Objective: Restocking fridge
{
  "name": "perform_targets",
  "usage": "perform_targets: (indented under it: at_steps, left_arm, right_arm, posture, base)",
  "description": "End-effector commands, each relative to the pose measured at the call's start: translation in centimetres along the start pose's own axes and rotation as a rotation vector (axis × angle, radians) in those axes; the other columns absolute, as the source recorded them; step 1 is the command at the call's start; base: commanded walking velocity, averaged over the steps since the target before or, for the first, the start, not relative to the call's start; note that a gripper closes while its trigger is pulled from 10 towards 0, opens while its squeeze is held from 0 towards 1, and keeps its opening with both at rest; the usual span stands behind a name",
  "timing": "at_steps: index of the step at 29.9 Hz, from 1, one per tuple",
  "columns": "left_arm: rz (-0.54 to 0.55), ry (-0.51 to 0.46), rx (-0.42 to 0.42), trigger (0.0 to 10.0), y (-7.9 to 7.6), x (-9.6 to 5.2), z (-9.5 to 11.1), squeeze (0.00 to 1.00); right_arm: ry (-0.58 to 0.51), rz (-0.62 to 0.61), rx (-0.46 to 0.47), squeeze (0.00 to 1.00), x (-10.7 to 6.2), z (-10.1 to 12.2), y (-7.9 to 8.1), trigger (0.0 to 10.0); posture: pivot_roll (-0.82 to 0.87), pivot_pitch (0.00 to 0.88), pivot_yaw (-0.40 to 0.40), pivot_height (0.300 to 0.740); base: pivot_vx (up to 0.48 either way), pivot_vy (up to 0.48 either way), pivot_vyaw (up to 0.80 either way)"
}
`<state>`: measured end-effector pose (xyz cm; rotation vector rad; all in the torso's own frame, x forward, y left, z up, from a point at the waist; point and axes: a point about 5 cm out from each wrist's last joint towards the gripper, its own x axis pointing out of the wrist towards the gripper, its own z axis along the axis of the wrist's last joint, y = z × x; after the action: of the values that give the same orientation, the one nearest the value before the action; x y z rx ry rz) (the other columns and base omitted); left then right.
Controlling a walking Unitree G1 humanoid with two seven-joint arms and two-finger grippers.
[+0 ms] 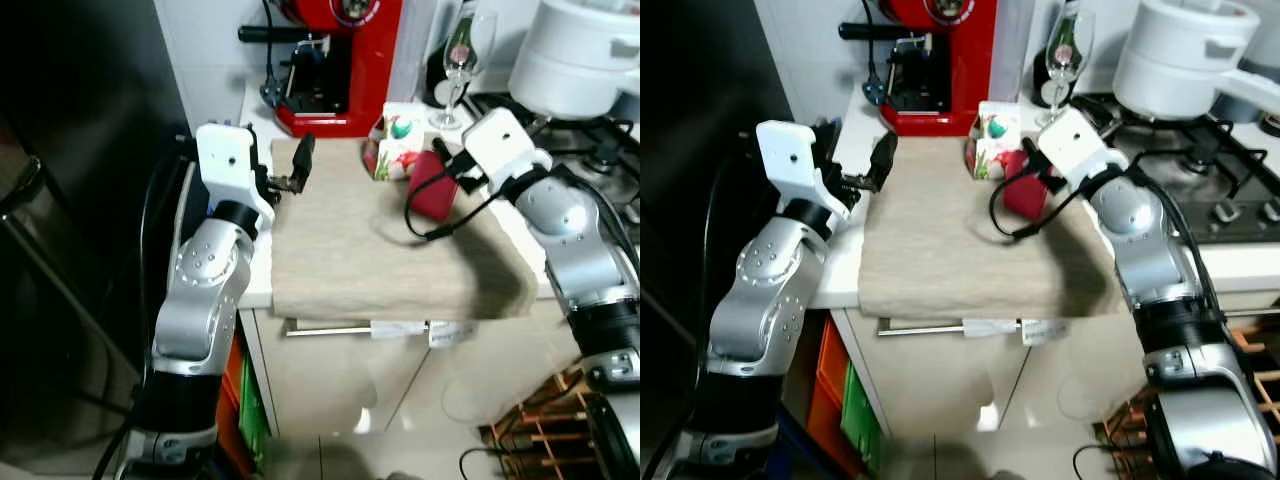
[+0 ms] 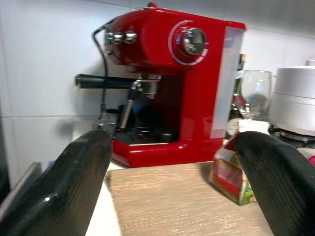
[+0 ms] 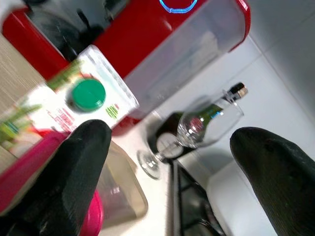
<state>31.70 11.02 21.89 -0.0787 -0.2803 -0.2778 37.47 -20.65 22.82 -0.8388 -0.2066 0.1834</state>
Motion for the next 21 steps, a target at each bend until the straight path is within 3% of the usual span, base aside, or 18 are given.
perform_targets:
  at_steps: [1,4,5,10,13,21]
  left_arm:
    - [-0.008,0.004,-0.006,10.0,-0.1,0.0,0.0,0.0]
    - [-0.008,0.006,-0.011,10.0,-0.2,0.1,0.0,0.0]
    - [-0.008,0.006,-0.013,10.0,-0.2,0.1,-0.1,0.0]
    - [-0.007,0.008,-0.02,10.0,-0.3,0.2,-0.1,0.0]
    - [-0.007,0.013,-0.028,10.0,-0.3,0.3,-0.3,0.0]
    - [-0.003,0.014,-0.033,10.0,-0.2,0.4,-0.3,0.0]
  right_arm:
    - [0.031,-0.008,-0.045,0.0,0.1,-0.8,-0.2,10.0]
    - [0.061,-0.034,-0.126,0.0,0.4,-1.5,-1.0,10.0]
    - [0.067,-0.045,-0.199,0.0,0.6,-1.6,-1.5,10.0]
    - [0.079,-0.079,-0.268,0.0,1.2,-1.6,-3.1,10.0]
    - [0.101,-0.101,-0.362,0.0,1.8,-1.3,-4.4,10.0]
    - [0.111,-0.151,-0.485,0.0,2.7,-0.4,-5.6,10.0]
  posture:
    - [-0.11,0.006,0.018,0.735]
    - [-0.12,0.007,0.016,0.735]
    - [-0.12,0.008,0.016,0.735]
    - [-0.12,0.006,0.014,0.735]
    - [-0.12,0.002,0.016,0.735]
    - [-0.1,0.0,0.01,0.735]
  base:
    - [0.0,0.0,0.0]
    - [0.0,0.0,0.0]
    - [0.0,0.0,0.0]
    - [0.0,0.0,0.0]
    - [0.0,0.0,0.0]
    - [0.0,0.0,0.0]
